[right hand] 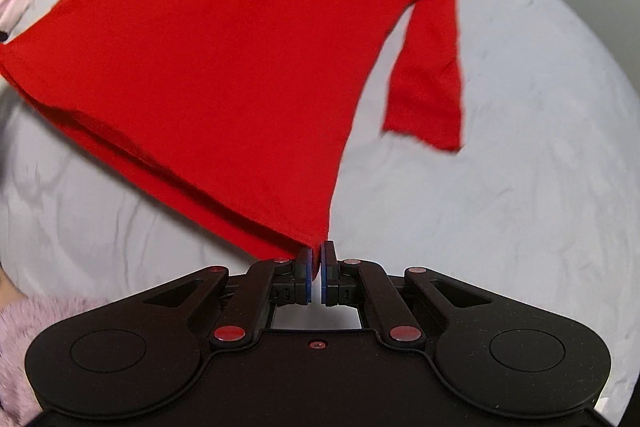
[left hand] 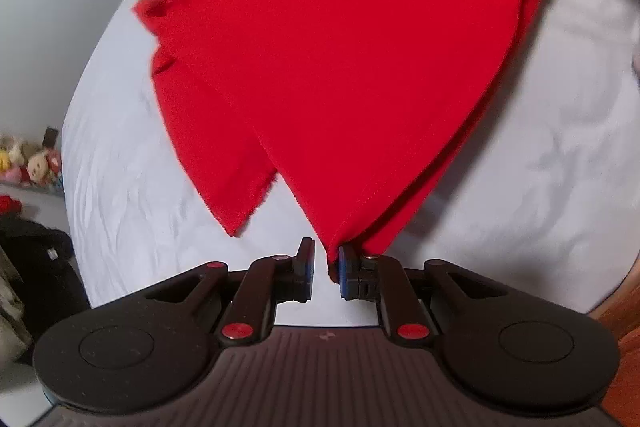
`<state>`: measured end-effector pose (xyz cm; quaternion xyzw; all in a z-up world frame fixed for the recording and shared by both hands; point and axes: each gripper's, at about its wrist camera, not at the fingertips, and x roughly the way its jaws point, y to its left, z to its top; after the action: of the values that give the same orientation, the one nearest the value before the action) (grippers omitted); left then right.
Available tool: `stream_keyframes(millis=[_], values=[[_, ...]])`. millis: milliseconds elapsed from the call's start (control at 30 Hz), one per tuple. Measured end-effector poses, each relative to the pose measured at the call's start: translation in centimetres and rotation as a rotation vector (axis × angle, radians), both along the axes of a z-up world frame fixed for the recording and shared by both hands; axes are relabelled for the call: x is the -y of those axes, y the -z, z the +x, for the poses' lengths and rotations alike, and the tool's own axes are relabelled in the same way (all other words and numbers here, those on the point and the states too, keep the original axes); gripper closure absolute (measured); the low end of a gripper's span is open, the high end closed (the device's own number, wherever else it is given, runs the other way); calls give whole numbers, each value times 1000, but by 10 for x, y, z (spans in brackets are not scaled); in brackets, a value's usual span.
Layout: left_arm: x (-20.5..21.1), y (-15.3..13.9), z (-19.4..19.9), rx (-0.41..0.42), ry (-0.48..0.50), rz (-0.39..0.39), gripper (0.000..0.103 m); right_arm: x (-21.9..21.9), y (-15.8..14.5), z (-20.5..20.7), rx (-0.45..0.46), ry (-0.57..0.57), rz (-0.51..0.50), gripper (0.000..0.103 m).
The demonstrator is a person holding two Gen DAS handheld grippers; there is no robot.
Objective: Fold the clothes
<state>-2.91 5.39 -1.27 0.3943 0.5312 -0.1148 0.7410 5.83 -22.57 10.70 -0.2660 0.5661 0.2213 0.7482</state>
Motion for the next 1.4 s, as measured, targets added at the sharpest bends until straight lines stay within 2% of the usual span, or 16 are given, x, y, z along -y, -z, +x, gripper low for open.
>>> stream_keyframes(millis=[200, 367, 467, 533, 600, 667, 733, 833, 1000, 1033, 1067, 1100, 1167, 1267, 1400], values=[[7, 14, -2, -37, -25, 17, 91, -9, 30, -3, -29, -24, -20, 101], [8, 31, 5, -60, -48, 27, 90, -11, 39, 0, -42, -6, -19, 101], [11, 41, 7, -74, -51, 49, 89, -13, 47, 0, -69, -1, -23, 100], [15, 46, 7, -76, -38, 77, 89, -13, 54, -1, -90, -1, -34, 95], [19, 47, 5, -73, -21, 106, 86, -13, 61, -3, -118, -3, -54, 94], [22, 47, 2, -64, -1, 133, 75, -10, 64, -6, -142, 2, -63, 92], [23, 44, -5, -53, 33, 155, 71, -6, 62, -8, -152, 8, -70, 84], [23, 38, -13, -48, 57, 150, 70, -1, 54, -10, -142, 18, -78, 77], [23, 20, -24, -17, 122, 139, 63, 9, 31, -5, -112, 60, -62, 77], [22, 16, -27, -12, 144, 128, 60, 11, 26, -4, -105, 69, -59, 76], [21, 14, -28, -15, 156, 118, 48, 11, 24, -3, -100, 77, -56, 76], [16, 13, -29, -55, 158, 88, 42, 12, 22, -2, -95, 84, -53, 76], [9, 14, -31, -87, 155, 52, 39, 12, 17, -1, -91, 101, -40, 75], [-7, 16, -37, -46, 122, 52, 39, 11, 12, -5, -90, 107, -28, 75], [-31, 10, -31, -73, -24, -53, 41, 8, 14, -7, -70, 104, -25, 75]])
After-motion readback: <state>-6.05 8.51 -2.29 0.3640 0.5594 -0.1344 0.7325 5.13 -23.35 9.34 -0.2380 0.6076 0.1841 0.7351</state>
